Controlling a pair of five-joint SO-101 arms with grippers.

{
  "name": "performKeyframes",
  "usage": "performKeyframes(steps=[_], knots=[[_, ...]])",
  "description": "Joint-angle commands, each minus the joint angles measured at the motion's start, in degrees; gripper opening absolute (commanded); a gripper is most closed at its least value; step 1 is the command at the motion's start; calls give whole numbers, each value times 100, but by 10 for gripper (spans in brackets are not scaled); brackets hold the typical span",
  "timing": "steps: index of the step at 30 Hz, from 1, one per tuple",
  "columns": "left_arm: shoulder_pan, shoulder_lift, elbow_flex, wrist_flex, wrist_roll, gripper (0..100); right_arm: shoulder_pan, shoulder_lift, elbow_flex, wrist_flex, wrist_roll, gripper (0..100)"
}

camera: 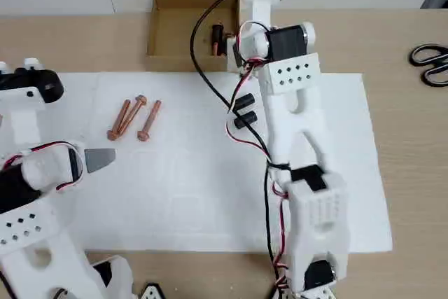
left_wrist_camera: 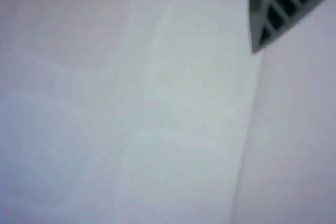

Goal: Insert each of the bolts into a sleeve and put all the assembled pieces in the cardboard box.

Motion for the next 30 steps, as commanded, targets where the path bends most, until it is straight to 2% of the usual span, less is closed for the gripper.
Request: performKeyframes(steps=[1, 6, 10, 16, 19, 23, 30], knots=[[9, -79, -4, 97, -53, 368, 57, -1429, 1873, -13, 536, 6], [9, -79, 13, 97, -53, 368, 75, -2185, 3648, -198, 835, 5], [9, -79, 13, 97, -53, 368, 400, -2193, 4642, -840, 985, 5], [9, -79, 22, 97, -53, 368, 444, -2193, 5960, -1648, 1433, 7], [9, -79, 22, 97, -53, 368, 409, -2193, 6391, -1982, 1582, 28], [9, -79, 66, 97, -53, 368, 286, -2193, 6734, -2123, 1626, 137], [9, -79, 268, 97, -53, 368, 277, -2193, 7015, -2167, 1609, 147]])
